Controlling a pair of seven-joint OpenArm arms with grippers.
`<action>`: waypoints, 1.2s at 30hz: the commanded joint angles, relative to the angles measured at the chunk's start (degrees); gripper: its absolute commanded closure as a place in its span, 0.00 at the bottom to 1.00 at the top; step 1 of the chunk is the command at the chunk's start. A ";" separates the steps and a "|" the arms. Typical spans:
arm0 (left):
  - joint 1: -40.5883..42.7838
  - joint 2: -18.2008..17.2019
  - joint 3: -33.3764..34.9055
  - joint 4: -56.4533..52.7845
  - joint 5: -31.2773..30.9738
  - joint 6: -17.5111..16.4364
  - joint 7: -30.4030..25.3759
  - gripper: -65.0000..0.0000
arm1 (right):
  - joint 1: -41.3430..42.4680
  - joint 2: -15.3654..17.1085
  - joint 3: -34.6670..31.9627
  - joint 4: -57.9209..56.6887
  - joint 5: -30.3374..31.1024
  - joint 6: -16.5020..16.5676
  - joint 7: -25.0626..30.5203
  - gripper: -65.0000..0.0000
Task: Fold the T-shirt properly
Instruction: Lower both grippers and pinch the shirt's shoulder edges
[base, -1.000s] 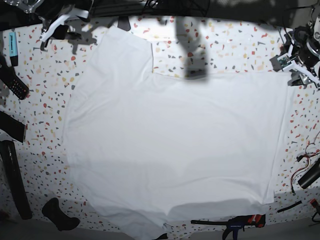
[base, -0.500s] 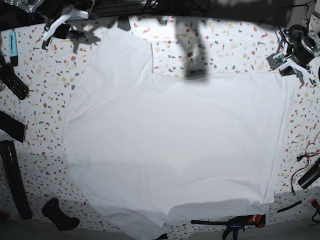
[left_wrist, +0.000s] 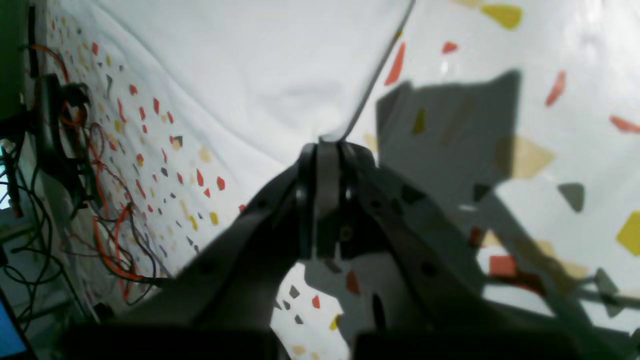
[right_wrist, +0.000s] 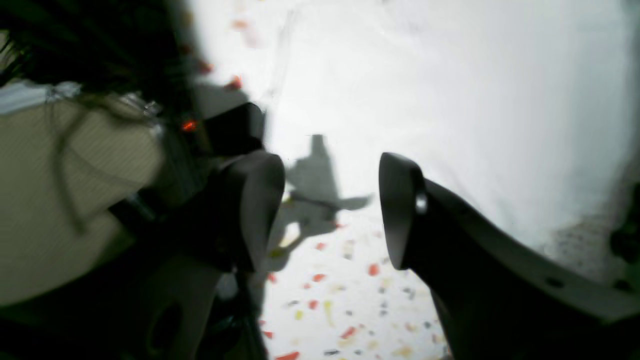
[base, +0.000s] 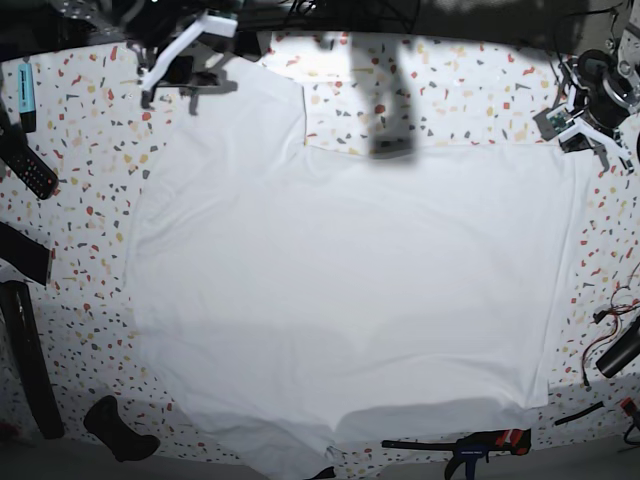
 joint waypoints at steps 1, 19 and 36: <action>0.00 -1.03 -0.35 0.52 -0.33 1.05 -0.20 1.00 | 0.72 0.50 -1.31 -0.46 -0.48 -1.90 0.33 0.47; 0.00 -1.03 -0.35 0.52 -0.33 1.05 -0.20 1.00 | 9.94 0.50 -10.10 -12.70 -5.90 -6.64 -0.17 0.47; -0.02 -1.03 -0.35 0.52 -0.33 1.05 -0.24 1.00 | 10.19 0.48 -12.00 -14.99 -0.37 -5.64 -0.39 0.47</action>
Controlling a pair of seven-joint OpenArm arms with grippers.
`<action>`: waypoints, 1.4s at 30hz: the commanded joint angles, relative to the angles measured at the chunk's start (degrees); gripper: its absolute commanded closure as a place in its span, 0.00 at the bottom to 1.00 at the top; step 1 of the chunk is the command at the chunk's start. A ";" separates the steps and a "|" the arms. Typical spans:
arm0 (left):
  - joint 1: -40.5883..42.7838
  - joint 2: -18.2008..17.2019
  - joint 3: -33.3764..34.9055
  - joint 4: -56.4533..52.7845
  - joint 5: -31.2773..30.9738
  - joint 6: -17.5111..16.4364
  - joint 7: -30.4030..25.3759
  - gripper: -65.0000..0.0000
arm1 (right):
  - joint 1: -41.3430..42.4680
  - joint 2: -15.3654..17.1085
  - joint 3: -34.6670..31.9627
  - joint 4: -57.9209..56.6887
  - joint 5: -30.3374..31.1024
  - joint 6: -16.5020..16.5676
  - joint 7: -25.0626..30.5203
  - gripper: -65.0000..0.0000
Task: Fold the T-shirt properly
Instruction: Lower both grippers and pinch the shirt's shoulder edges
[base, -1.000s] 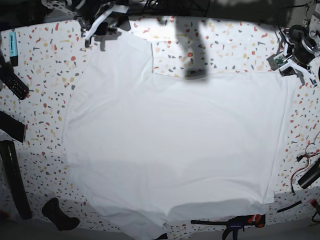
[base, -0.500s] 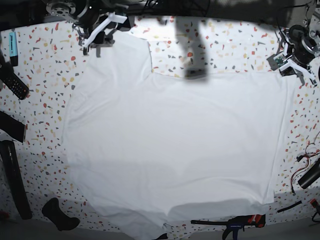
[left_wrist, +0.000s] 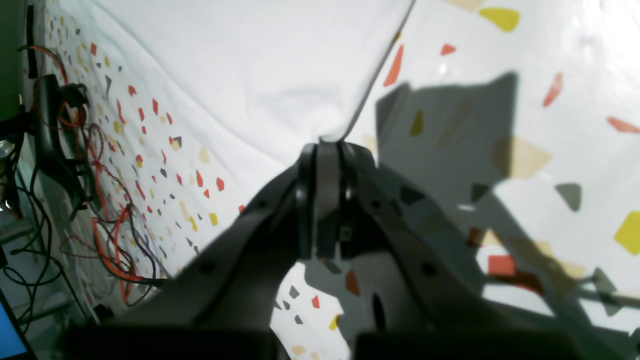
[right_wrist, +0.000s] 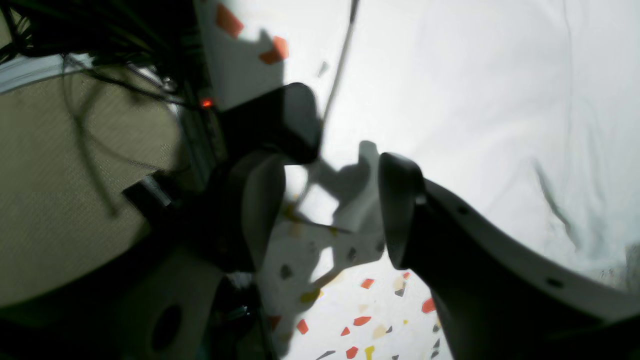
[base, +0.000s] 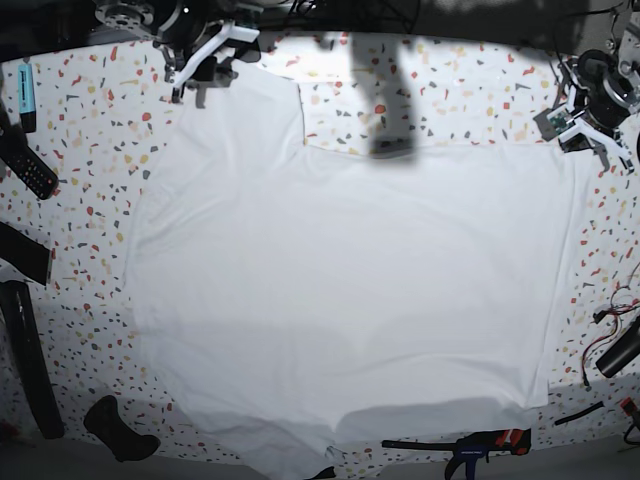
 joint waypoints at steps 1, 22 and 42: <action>0.00 -1.01 -0.37 0.52 -0.35 1.05 -0.24 1.00 | -0.09 0.59 0.04 -0.59 -0.22 -0.26 0.22 0.47; -0.02 -1.03 -0.37 0.52 -0.33 1.07 -0.22 1.00 | 2.69 -2.56 0.07 -1.81 0.07 -10.32 0.44 1.00; -8.17 -1.01 -0.46 0.50 -3.85 2.97 -1.11 1.00 | 17.09 -5.31 0.09 5.20 11.19 -22.08 -5.70 1.00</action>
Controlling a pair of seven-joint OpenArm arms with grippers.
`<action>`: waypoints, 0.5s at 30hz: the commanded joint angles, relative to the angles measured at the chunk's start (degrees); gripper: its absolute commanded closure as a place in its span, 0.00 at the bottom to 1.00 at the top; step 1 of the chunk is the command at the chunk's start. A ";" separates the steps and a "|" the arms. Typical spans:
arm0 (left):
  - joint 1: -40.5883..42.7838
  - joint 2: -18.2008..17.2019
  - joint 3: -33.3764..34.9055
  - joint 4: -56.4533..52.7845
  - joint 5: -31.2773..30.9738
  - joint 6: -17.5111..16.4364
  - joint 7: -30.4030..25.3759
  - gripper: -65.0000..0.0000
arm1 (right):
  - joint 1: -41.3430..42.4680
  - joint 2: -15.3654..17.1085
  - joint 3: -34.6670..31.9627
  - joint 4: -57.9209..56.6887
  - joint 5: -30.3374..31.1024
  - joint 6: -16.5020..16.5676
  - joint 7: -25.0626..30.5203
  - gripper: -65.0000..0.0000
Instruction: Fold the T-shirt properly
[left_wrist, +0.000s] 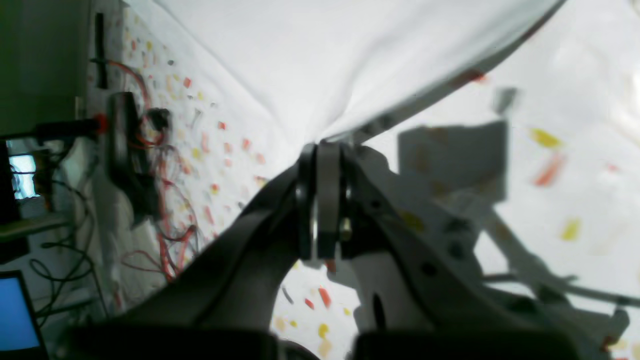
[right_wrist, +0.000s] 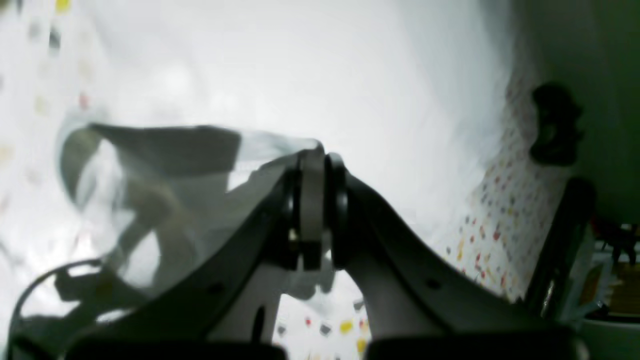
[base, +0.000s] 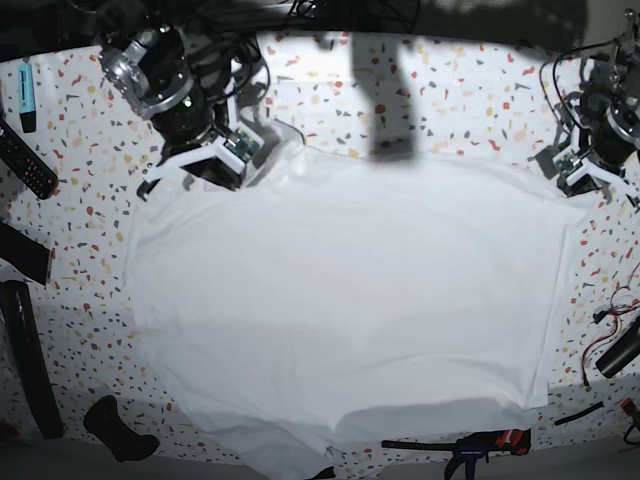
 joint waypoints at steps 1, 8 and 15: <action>-1.29 -1.11 -0.48 0.57 -0.59 1.81 -1.01 1.00 | 1.25 -0.07 0.20 0.83 0.94 -0.87 1.01 1.00; -6.25 0.00 -0.48 -0.17 -9.22 1.79 -0.61 1.00 | 9.38 -5.84 0.20 -2.29 5.18 -0.87 1.09 1.00; -9.68 4.37 -0.48 -0.33 -9.16 1.81 0.17 1.00 | 18.10 -10.82 0.20 -9.79 5.20 -0.87 1.09 1.00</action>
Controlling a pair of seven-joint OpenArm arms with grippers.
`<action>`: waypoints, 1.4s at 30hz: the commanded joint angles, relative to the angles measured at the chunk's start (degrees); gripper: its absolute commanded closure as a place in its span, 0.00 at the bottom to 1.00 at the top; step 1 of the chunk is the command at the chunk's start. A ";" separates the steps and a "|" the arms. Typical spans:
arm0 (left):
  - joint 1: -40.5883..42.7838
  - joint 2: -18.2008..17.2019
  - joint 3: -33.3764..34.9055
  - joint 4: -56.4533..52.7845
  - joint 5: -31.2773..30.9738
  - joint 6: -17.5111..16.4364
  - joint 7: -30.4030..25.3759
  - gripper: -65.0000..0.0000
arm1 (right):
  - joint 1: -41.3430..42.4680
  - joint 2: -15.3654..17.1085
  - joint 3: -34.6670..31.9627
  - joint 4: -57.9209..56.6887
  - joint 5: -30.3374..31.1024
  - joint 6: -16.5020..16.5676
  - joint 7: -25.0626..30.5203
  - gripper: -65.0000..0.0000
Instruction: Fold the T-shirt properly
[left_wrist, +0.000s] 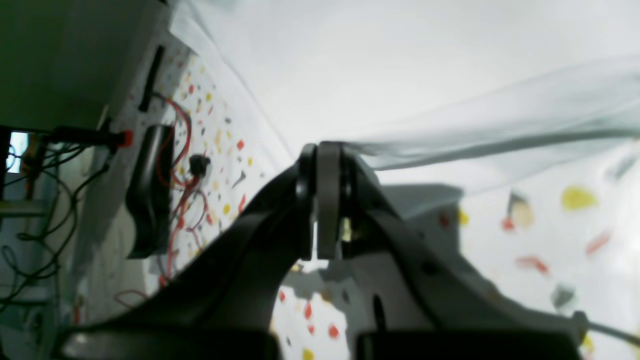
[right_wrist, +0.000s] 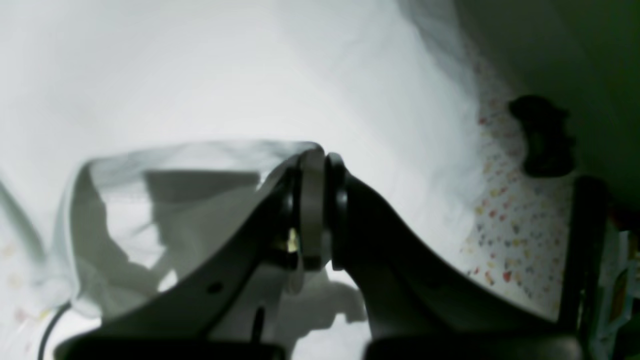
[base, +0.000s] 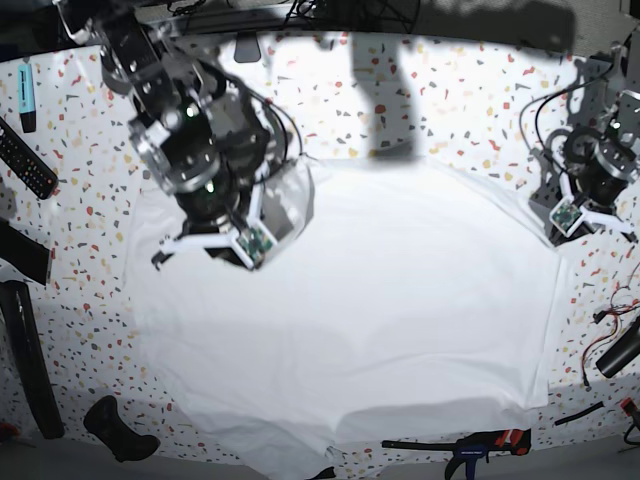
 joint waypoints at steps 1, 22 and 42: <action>-1.49 -0.39 -0.55 0.28 -0.20 1.73 -0.63 1.00 | 2.14 -0.39 0.26 -0.48 -0.13 -0.85 1.38 1.00; -22.47 5.27 -0.55 -22.88 -7.48 1.97 -0.90 1.00 | 31.32 -8.09 0.26 -34.95 10.32 -0.76 2.62 1.00; -29.57 7.58 -0.55 -39.23 -10.21 6.64 -5.20 1.00 | 48.22 -15.61 0.26 -61.75 9.92 -0.79 6.05 1.00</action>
